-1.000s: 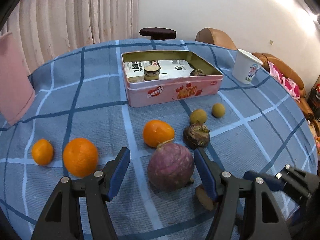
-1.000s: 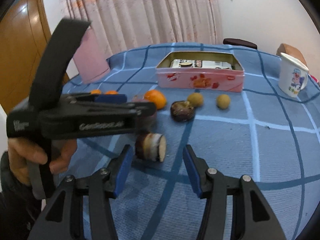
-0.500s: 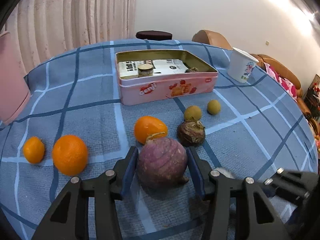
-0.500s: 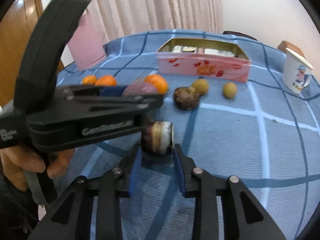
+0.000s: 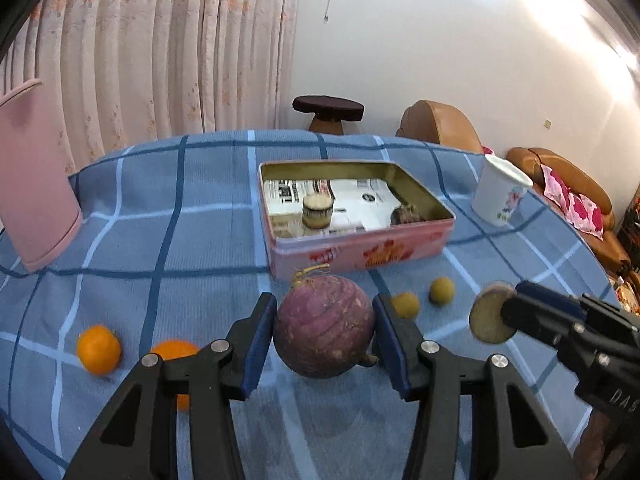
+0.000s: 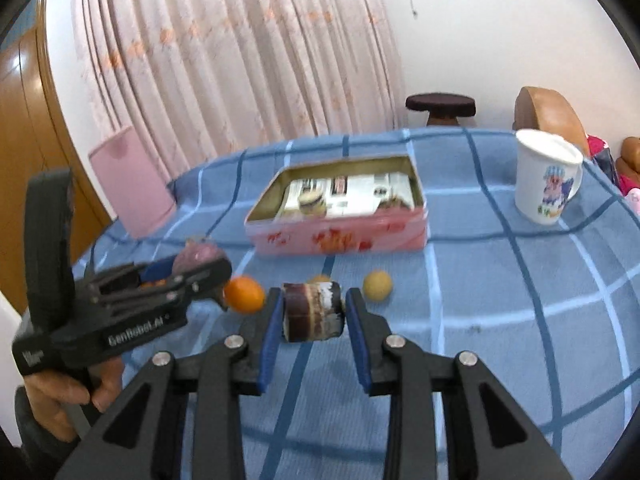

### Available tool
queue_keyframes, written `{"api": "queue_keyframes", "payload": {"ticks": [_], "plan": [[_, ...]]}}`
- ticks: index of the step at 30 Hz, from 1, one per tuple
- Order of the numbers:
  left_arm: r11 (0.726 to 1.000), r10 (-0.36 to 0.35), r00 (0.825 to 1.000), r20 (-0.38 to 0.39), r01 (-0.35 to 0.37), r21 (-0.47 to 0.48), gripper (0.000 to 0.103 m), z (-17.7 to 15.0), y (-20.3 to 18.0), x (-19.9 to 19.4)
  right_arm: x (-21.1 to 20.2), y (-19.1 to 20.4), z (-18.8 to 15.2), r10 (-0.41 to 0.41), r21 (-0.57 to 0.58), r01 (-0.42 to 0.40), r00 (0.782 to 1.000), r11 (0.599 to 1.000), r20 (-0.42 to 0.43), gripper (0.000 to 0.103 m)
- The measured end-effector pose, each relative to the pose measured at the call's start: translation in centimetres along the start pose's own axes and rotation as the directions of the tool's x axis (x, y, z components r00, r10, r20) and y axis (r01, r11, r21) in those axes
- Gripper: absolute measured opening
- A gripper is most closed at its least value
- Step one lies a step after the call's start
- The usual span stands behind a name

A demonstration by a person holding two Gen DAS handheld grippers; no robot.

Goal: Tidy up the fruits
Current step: 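Lower both held items into the pink tin and open both tools, then grasp a small yellow fruit with the left tool while the right tool grasps another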

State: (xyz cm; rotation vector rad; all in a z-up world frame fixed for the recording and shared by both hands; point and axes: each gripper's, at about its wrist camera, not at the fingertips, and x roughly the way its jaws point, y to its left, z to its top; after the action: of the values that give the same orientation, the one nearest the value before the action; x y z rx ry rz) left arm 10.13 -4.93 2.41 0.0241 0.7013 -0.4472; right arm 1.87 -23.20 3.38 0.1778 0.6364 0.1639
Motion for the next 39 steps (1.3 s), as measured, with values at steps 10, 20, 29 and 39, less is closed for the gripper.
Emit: {"api": "queue_keyframes", "payload": {"ticks": [10, 20, 29, 39], "plan": [[0.999, 0.037, 0.997, 0.063, -0.036, -0.014, 0.052, 4.9, -0.7, 3.3, 3.4, -0.7, 6.9, -0.056, -0.014, 0.058, 0.992, 0.998, 0.109, 0.034], [0.994, 0.091, 0.996, 0.001, -0.09, -0.064, 0.052, 7.1, 0.0, 9.1, 10.5, -4.5, 8.5, -0.074, 0.075, 0.072, 0.997, 0.995, 0.026, 0.034], [0.993, 0.105, 0.994, -0.042, -0.108, -0.054, 0.052, 6.8, -0.4, 10.4, 10.2, -5.7, 8.1, -0.028, 0.137, 0.02, 0.998, 0.99, 0.058, 0.043], [0.988, 0.155, 0.983, 0.097, -0.155, -0.002, 0.072, 5.6, -1.1, 6.1, 7.5, -5.7, 7.1, -0.169, 0.106, 0.158, 0.98, 0.982, 0.106, 0.048]]}}
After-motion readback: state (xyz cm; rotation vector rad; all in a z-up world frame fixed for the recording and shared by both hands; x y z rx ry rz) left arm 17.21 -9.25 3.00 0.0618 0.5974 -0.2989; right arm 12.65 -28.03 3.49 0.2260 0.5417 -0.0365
